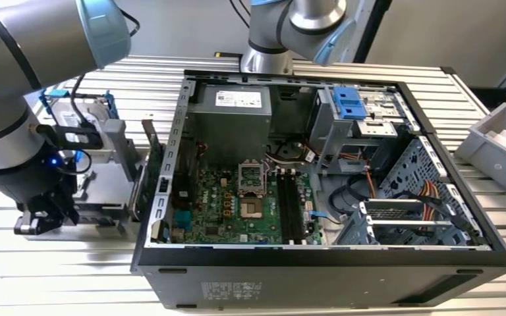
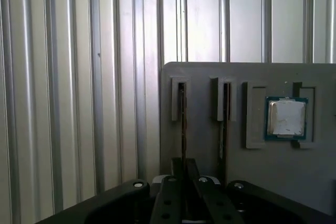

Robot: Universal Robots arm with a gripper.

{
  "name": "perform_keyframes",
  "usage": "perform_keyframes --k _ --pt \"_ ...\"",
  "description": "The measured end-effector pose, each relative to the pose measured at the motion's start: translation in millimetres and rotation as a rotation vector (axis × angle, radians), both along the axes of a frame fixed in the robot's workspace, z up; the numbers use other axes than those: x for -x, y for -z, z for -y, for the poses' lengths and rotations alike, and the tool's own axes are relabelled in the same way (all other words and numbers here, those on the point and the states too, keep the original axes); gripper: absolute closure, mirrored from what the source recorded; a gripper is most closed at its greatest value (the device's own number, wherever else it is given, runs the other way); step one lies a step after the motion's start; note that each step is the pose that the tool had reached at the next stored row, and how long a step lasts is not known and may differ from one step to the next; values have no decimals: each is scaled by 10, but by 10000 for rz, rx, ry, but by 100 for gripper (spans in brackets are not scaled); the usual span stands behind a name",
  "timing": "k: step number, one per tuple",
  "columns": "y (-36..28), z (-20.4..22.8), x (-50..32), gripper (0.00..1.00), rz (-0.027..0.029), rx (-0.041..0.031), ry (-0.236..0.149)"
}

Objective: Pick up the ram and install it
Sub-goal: 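Pick up the ram and move it above insertion slot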

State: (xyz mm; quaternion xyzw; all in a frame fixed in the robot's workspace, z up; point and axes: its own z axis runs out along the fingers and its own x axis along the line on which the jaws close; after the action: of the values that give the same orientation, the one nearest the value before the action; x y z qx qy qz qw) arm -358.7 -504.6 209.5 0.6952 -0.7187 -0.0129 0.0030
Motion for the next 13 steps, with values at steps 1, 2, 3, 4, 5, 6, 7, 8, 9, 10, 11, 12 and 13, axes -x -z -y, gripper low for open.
perform_keyframes --k 1,2,3,4,5,6,7,8,9,10,11,12,13 --pt "-9 0 0 100 0 1 0" --pt "-19 0 0 100 0 0 0" --pt "-28 0 0 100 1 -1 0" --pt "-38 0 0 100 0 0 -2" --pt "-46 0 0 100 1 0 -7" --pt "-53 0 0 100 1 -1 -15" --pt "-62 0 0 100 0 0 -24" --pt "-72 0 0 100 1 -1 -32" --pt "-83 0 0 100 1 -1 -38" --pt "-96 0 0 100 0 0 -39" --pt "-106 0 0 100 0 0 -40" --pt "-115 0 0 100 0 0 -40" --pt "-125 0 0 100 0 0 -41"
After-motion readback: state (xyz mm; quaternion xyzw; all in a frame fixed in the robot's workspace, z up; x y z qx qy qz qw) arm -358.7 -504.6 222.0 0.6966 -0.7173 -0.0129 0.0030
